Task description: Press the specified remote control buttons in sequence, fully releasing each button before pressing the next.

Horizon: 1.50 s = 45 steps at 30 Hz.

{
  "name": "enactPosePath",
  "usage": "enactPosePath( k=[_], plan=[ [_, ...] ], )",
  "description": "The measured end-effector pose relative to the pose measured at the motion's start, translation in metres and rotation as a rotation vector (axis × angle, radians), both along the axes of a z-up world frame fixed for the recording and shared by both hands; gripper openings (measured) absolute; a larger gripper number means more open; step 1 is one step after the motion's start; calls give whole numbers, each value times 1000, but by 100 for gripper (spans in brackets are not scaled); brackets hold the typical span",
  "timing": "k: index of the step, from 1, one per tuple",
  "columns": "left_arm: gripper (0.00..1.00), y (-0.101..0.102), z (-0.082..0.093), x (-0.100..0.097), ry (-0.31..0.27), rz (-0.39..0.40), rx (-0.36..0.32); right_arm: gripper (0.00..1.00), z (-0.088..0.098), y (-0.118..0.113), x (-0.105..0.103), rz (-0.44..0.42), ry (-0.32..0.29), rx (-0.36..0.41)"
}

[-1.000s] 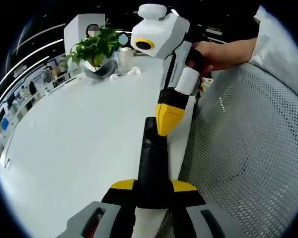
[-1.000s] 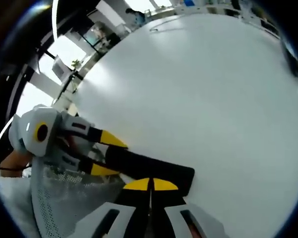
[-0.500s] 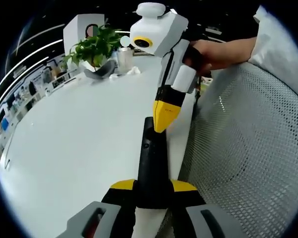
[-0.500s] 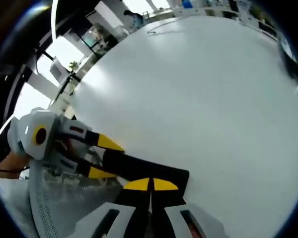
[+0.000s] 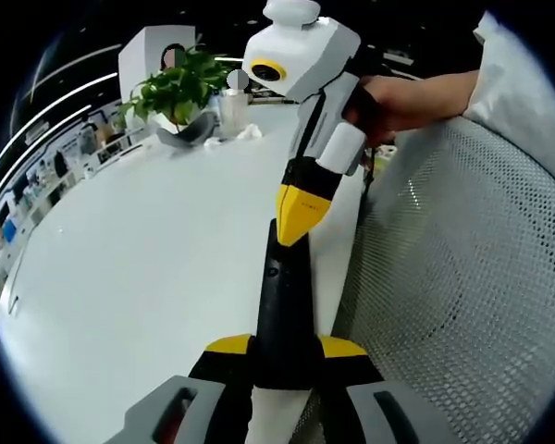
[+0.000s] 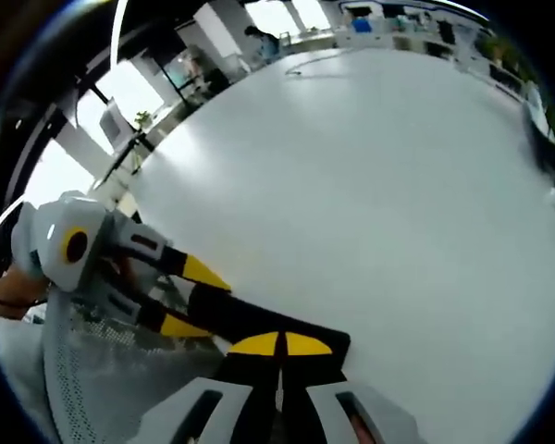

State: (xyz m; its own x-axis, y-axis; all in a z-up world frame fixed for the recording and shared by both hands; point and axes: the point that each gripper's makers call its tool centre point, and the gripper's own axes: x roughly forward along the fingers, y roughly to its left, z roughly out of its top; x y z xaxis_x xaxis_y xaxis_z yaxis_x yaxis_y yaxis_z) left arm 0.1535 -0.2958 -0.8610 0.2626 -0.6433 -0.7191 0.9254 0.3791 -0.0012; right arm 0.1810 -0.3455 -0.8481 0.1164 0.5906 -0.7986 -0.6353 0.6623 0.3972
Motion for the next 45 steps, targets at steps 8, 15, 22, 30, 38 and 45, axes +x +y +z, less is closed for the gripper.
enactPosePath(
  k=[8, 15, 22, 30, 38, 45],
  plan=[
    [25, 1, 0, 0, 1, 0, 0, 0, -3, 2, -1, 31, -18, -15],
    [25, 0, 0, 1, 2, 2, -3, 0, -5, 2, 1, 25, -27, 9],
    [25, 0, 0, 1, 1, 3, -5, 0, -4, 3, 0, 51, -58, 2],
    [25, 0, 0, 1, 1, 3, -6, 0, -5, 3, -1, 83, -95, -25],
    [25, 0, 0, 1, 0, 2, -6, 0, -5, 3, 0, 84, -97, -17],
    [25, 0, 0, 1, -2, 1, -3, 0, -5, 3, 0, 65, -74, -6]
  ],
)
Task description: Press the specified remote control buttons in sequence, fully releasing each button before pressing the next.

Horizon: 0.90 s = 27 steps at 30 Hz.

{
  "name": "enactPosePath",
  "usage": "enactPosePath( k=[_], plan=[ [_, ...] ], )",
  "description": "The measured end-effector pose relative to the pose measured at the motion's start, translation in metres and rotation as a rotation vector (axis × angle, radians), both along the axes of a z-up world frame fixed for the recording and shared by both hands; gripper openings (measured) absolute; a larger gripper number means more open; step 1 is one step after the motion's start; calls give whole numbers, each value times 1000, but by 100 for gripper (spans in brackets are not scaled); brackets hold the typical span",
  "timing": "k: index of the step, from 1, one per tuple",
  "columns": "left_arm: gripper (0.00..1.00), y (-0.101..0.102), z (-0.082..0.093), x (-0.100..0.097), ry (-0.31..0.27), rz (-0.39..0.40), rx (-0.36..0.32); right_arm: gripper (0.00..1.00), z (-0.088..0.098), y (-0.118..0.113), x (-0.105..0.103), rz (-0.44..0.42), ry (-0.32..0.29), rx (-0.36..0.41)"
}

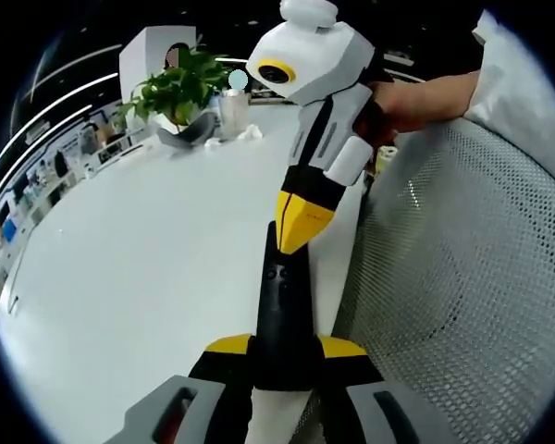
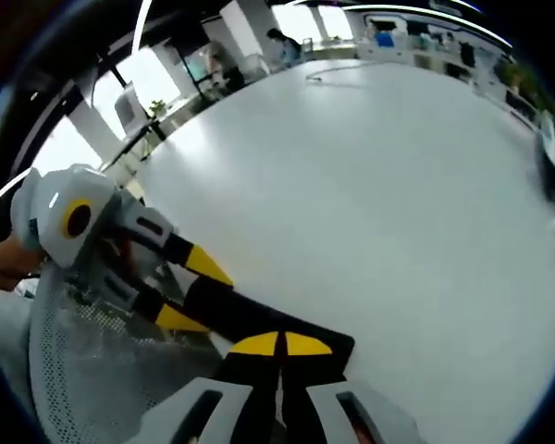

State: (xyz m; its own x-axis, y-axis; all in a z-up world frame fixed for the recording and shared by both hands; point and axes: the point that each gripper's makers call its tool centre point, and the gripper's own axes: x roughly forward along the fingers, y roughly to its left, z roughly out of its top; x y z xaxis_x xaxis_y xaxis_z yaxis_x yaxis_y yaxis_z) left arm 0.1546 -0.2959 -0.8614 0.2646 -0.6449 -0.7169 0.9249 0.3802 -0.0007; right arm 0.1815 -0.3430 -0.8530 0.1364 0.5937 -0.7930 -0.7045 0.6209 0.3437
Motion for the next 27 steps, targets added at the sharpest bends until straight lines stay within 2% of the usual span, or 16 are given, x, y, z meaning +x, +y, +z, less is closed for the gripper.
enactPosePath(
  k=[17, 27],
  plan=[
    [24, -1, 0, -1, -2, -7, 3, 0, 1, 0, 0, 9, -2, -16],
    [24, -4, 1, -5, -5, -32, 5, 0, 1, 0, -2, -10, 26, -26]
  ],
)
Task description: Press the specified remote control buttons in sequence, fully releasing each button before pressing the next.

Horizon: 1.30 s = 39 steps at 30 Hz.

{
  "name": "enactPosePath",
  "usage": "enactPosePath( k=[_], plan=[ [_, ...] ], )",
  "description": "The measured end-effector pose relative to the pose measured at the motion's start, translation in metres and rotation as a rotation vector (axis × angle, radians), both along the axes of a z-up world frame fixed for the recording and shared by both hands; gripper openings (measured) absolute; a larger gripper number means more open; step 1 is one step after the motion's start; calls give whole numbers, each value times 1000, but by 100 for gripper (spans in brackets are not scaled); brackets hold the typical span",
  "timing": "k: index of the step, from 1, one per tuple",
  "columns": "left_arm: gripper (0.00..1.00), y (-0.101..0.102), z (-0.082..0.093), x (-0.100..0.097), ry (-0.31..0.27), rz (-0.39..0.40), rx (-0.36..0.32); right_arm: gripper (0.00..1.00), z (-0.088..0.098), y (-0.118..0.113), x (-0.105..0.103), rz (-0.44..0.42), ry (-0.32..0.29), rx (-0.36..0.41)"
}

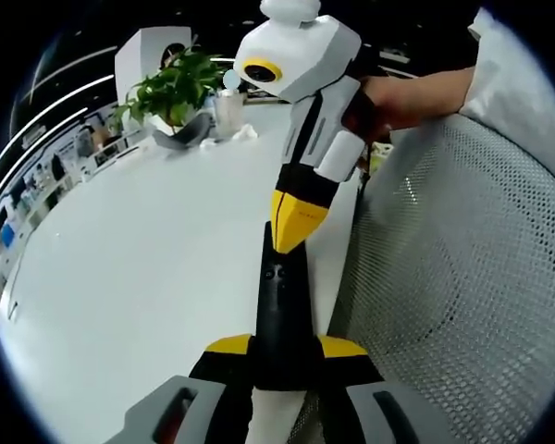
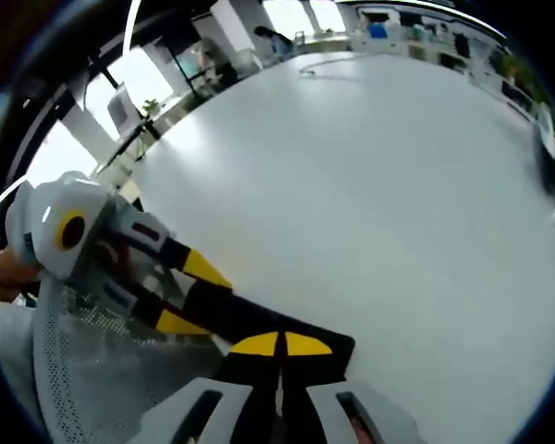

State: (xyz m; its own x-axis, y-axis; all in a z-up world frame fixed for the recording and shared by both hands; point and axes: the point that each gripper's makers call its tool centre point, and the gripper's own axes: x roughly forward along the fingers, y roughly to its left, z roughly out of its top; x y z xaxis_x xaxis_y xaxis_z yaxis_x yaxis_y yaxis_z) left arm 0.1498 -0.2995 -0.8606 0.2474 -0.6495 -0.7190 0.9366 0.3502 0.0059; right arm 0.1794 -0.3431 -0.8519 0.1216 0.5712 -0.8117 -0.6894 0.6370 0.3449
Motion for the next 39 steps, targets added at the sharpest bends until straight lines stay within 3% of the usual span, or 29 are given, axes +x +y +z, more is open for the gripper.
enactPosePath(
  k=[4, 11, 22, 39],
  plan=[
    [24, -2, -1, -6, -7, -35, 11, 0, 3, 4, -1, 4, -3, 21],
    [24, -2, 0, -3, -8, -31, 10, 0, 4, 8, -2, 8, 10, 40],
    [24, -2, -1, -3, -4, -28, 6, 0, 8, 22, -4, -20, 75, 132],
    [25, -3, -1, -3, -2, -25, 2, 0, -1, 19, -5, 13, 35, 73]
  ],
)
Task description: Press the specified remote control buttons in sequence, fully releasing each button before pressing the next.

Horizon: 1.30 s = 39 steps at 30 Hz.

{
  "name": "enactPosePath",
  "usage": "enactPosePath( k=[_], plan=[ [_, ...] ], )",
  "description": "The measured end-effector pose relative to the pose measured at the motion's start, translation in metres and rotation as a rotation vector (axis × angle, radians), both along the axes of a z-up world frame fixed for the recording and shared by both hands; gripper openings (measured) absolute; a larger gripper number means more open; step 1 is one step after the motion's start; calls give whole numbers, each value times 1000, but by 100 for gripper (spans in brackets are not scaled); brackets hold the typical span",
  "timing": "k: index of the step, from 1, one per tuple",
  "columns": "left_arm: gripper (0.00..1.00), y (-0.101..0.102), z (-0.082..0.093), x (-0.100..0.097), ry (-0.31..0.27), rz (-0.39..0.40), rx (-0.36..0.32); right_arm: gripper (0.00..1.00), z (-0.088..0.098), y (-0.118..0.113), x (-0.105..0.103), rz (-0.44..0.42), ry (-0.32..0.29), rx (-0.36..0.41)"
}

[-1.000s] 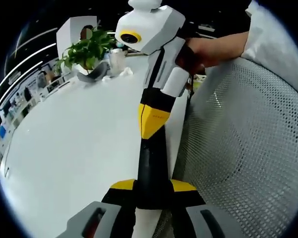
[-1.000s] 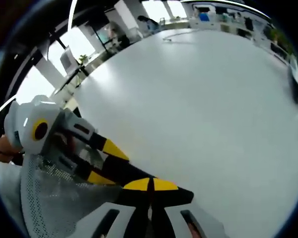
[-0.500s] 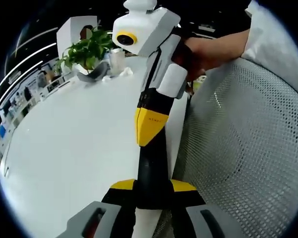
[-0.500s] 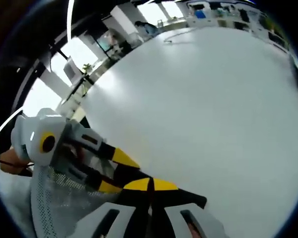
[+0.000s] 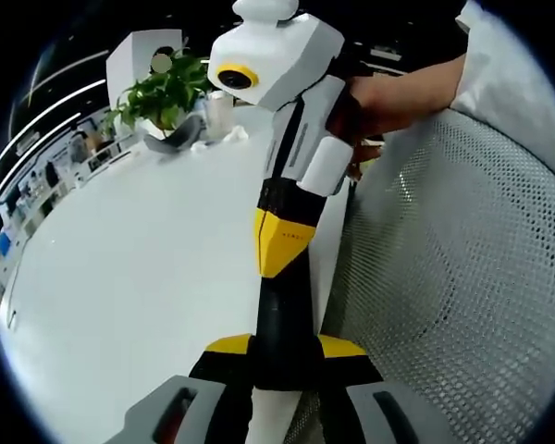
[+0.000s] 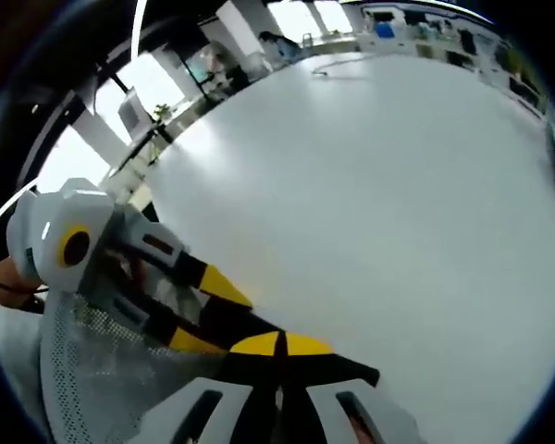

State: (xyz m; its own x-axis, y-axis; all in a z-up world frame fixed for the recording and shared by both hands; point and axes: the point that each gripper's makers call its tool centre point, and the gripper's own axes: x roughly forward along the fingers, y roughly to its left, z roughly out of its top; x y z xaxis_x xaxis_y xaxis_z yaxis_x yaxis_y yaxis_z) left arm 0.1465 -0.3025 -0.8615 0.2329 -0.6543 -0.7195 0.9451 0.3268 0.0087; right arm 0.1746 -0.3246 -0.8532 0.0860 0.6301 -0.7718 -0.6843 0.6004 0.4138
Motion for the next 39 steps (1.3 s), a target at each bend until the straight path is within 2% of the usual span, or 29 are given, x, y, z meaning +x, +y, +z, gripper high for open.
enactPosePath(
  k=[2, 4, 13, 16, 21, 26, 32, 39],
  plan=[
    [25, 0, 0, 0, 0, 0, 0, 0, 0, -1, 1, -31, 33, 19],
    [25, 0, 0, 0, 0, 0, -1, 0, 0, -1, 1, -36, 36, 23],
    [24, 0, 0, 0, 0, -4, -2, 0, -1, 1, 0, 14, -32, 12],
    [24, -1, 0, 0, 0, -4, -2, 0, -2, 1, 0, 9, -35, 8],
    [24, 0, 0, 0, 0, -4, -3, 0, -2, 1, 2, -22, -4, 21],
    [24, 0, 0, 0, 0, -2, -4, 0, -1, 1, 1, -13, -13, 17],
    [24, 0, 0, 0, 0, -1, -6, 0, -2, 0, 2, -54, 52, 31],
    [24, 0, -1, 0, 0, -1, -5, 0, -1, 0, 0, -49, 55, 26]
  ],
)
